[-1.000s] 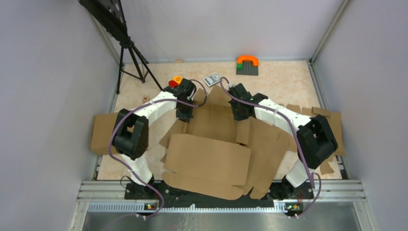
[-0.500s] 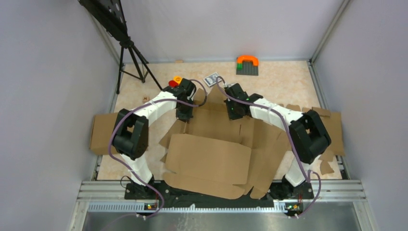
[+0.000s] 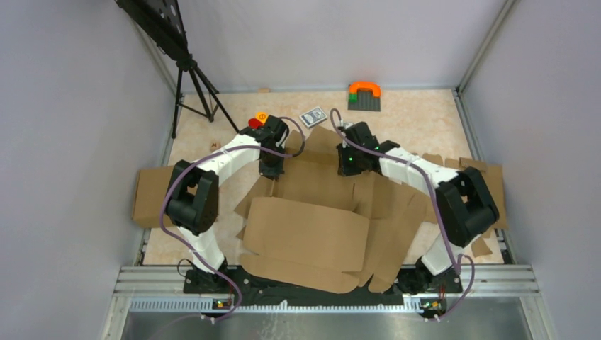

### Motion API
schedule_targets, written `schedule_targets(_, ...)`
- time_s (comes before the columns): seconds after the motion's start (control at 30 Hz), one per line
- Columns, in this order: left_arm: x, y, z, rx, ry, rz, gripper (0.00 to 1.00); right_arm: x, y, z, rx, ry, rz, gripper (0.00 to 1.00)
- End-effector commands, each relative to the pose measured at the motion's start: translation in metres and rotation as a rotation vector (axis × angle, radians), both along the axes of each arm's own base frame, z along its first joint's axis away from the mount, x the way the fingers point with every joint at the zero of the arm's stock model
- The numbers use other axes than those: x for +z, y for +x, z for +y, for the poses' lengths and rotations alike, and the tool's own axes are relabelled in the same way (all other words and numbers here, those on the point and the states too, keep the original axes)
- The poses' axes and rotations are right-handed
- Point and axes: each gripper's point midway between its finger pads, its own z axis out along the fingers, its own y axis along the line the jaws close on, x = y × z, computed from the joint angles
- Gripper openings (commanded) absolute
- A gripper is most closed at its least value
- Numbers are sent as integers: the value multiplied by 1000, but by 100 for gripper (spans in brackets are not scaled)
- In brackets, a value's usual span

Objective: Fold the paper box
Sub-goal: Fold the paper box at the center of the board.

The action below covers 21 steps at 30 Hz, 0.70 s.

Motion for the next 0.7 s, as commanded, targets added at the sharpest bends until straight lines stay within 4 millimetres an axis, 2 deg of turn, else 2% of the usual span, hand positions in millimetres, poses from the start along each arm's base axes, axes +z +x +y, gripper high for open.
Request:
schedule_targets(0.0,12,4,-1,-2,-16,-27,0,112,18,6,-5,165,-219,14)
schedule_targets(0.03,11,4,-1,-1,-15,-25,0,116,15,-4,-29,156,-219,16)
schedule_targets(0.1,11,3,-1,0,-17,-24,0,112,7,-32,-102,130,-193,25)
schedule_targets(0.27,11,3,-1,2,-23,-28,0,78,-25,-114,-350,178,-161,57)
schedule_targets(0.37,12,3,-1,2,-24,-34,0,60,-37,-147,-479,167,-185,71)
schedule_targets(0.43,13,2,1,4,-19,-40,0,47,-42,-151,-505,163,-157,76)
schedule_targets(0.5,14,2,2,7,-16,-48,0,33,-44,-142,-475,185,-103,75)
schedule_targets(0.67,15,-3,4,7,-16,-41,0,8,-44,-128,-432,213,-19,56)
